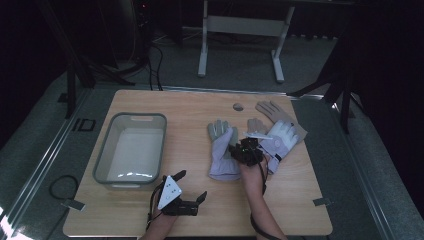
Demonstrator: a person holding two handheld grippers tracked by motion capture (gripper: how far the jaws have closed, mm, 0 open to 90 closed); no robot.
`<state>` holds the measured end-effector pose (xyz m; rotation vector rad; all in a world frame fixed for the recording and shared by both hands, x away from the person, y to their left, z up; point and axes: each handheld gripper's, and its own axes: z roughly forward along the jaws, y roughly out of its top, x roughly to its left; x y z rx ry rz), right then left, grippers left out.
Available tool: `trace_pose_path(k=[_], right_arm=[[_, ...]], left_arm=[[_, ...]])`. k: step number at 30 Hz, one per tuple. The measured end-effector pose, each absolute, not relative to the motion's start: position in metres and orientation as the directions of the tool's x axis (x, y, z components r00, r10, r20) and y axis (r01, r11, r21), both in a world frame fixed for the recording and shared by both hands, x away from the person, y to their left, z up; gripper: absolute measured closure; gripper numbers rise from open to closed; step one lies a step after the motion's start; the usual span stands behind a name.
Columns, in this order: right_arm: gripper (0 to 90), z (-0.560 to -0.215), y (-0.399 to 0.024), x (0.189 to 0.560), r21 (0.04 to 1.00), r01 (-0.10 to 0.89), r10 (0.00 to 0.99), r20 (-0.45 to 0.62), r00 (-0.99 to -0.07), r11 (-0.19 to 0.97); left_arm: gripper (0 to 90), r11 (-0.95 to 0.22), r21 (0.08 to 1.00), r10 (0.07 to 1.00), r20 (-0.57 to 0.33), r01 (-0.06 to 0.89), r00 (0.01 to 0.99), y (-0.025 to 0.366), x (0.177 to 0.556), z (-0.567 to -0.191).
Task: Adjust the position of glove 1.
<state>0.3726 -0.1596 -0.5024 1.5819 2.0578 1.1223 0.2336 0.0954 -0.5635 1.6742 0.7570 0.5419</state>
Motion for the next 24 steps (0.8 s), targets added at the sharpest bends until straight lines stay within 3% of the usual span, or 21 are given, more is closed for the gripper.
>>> trace_pose_path(k=[7, 17, 24], right_arm=[[62.9, -0.478, -0.193, 0.386, 0.733, 0.664, 0.916, 0.151, -0.371, 0.148], [58.6, -0.458, -0.269, 0.402, 0.728, 0.674, 0.957, 0.089, -0.277, 0.127], [53.6, -0.463, -0.302, 0.414, 0.668, 0.737, 0.967, 0.104, -0.231, 0.105]], left_arm=[[1.6, -0.126, 0.972, 0.729, -0.045, 0.198, 0.683, 0.095, 0.234, -0.564], [1.6, -0.124, 0.972, 0.730, -0.047, 0.199, 0.682, 0.095, 0.234, -0.564], [1.6, -0.122, 0.972, 0.732, -0.050, 0.202, 0.679, 0.095, 0.234, -0.564]])
